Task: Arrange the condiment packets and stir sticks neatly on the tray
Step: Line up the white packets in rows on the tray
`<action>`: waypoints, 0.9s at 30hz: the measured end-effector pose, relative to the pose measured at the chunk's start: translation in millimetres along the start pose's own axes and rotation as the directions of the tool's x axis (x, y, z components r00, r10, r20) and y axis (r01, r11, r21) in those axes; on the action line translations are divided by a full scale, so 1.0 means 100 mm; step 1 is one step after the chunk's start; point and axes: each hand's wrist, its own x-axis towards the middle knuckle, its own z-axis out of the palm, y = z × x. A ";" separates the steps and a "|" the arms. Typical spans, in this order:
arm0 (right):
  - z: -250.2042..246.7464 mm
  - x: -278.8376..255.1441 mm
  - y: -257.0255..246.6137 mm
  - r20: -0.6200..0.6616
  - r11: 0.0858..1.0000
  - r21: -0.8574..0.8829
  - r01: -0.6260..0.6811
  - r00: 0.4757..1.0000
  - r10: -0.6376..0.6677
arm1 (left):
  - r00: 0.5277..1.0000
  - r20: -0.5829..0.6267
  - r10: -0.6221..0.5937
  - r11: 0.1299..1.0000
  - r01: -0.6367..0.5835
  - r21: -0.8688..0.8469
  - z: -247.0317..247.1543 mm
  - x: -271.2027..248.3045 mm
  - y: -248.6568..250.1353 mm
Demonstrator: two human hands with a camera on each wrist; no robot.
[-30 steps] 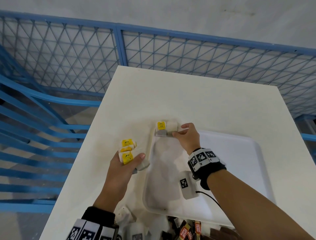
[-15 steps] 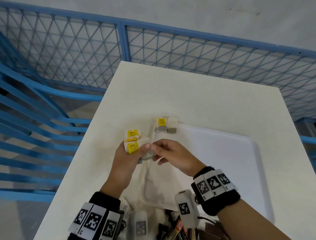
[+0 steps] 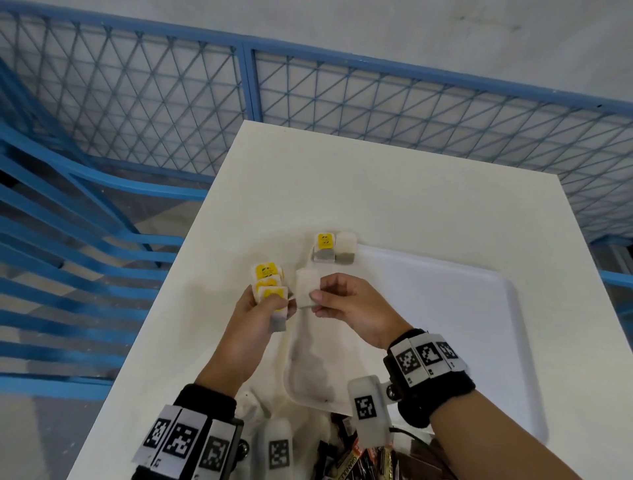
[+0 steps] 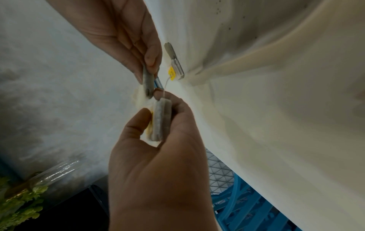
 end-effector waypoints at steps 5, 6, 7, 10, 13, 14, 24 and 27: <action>-0.15 0.15 -0.01 -0.171 0.996 0.071 0.048 0.985 -0.035 | 0.999 -0.043 -0.020 0.997 0.017 -0.071 -0.08 -0.01 -0.01; -0.17 0.20 -0.01 -0.215 0.998 0.039 0.054 0.976 -0.045 | 0.999 -0.048 -0.020 0.997 0.017 -0.077 -0.09 -0.01 -0.01; -0.19 0.26 0.00 -0.263 0.998 0.000 0.055 0.963 -0.053 | 0.998 -0.055 -0.019 0.997 0.015 -0.074 -0.09 -0.02 0.00; -0.21 0.42 0.05 -0.385 0.990 -0.132 0.044 0.918 -0.092 | 0.998 -0.065 -0.002 1.000 0.000 -0.029 -0.12 -0.03 0.01; -0.19 0.53 0.08 -0.449 0.973 -0.224 0.050 0.881 -0.148 | 0.997 -0.071 0.008 1.000 -0.009 -0.009 -0.13 -0.02 0.02; -0.19 0.56 0.09 -0.462 0.964 -0.259 0.049 0.871 -0.169 | 0.997 -0.072 0.008 1.000 -0.009 -0.015 -0.13 -0.02 0.03; -0.13 0.74 0.18 -0.500 0.888 -0.460 0.015 0.822 -0.273 | 0.999 -0.053 0.006 0.997 -0.010 -0.070 -0.15 -0.02 0.01; -0.13 0.76 0.19 -0.502 0.878 -0.479 0.012 0.817 -0.285 | 0.999 -0.033 0.012 0.998 -0.014 -0.065 -0.15 -0.01 -0.01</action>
